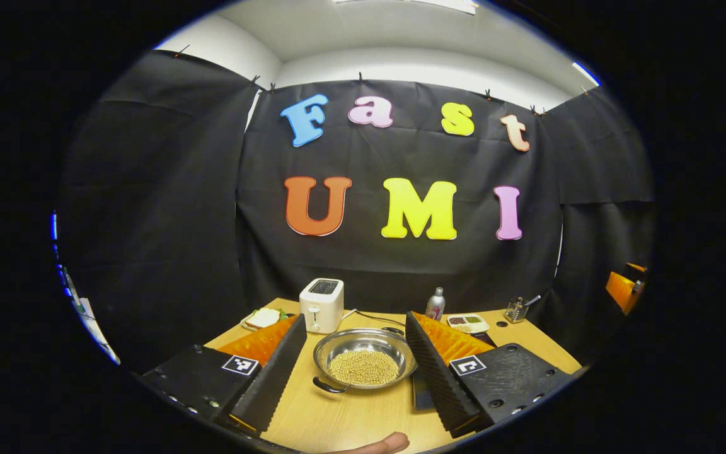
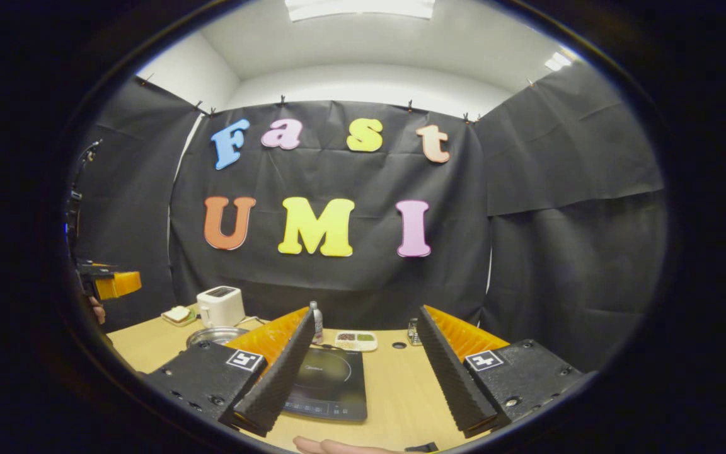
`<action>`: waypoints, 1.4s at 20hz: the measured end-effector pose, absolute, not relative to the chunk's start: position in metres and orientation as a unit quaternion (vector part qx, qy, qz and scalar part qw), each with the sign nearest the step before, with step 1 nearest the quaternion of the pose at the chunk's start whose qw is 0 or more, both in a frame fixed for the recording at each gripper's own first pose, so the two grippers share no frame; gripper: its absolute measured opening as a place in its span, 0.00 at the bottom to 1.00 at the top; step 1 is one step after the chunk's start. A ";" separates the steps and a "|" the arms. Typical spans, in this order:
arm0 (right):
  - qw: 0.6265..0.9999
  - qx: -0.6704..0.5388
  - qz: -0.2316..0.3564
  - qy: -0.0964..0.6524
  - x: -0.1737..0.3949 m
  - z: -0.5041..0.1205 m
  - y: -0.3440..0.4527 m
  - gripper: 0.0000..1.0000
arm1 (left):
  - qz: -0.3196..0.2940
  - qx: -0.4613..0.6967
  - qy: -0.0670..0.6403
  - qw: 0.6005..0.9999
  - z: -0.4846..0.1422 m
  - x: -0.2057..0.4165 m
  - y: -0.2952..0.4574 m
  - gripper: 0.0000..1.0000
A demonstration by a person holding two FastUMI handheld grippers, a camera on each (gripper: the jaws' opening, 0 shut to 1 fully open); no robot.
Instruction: First push the handle of the pot to place it horizontally, then grasp the pot with both hands and set it on the induction cooktop.
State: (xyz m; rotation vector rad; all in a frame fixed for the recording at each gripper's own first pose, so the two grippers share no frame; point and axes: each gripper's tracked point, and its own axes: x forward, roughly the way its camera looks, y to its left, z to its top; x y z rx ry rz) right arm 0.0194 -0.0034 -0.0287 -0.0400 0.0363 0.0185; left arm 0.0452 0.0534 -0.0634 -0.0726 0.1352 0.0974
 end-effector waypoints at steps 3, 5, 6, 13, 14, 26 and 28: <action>0.999 -0.019 0.015 0.021 0.022 -0.032 0.002 1.00 | 0.047 -0.034 0.109 0.992 -0.090 0.051 0.059 0.94; 0.999 -0.023 0.019 0.022 0.025 -0.035 0.006 1.00 | 0.041 -0.030 0.125 0.991 -0.102 0.057 0.059 0.93; 0.999 -0.026 0.020 0.024 0.026 -0.038 0.008 1.00 | 0.026 -0.021 0.126 0.991 -0.105 0.062 0.053 0.93; 0.998 -0.029 0.028 0.039 0.031 -0.050 0.017 1.00 | -0.010 -0.004 0.201 0.980 -0.163 0.070 0.039 0.00; 0.998 -0.029 0.026 0.041 0.032 -0.053 0.016 1.00 | -0.014 -0.002 0.211 0.977 -0.172 0.071 0.038 0.02; 0.996 -0.035 0.023 0.073 0.047 -0.082 0.016 1.00 | -0.025 -0.035 0.365 0.930 -0.299 0.091 0.043 0.00; 0.996 -0.030 0.024 0.078 0.048 -0.087 0.019 1.00 | -0.031 -0.034 0.380 0.924 -0.312 0.093 0.042 0.00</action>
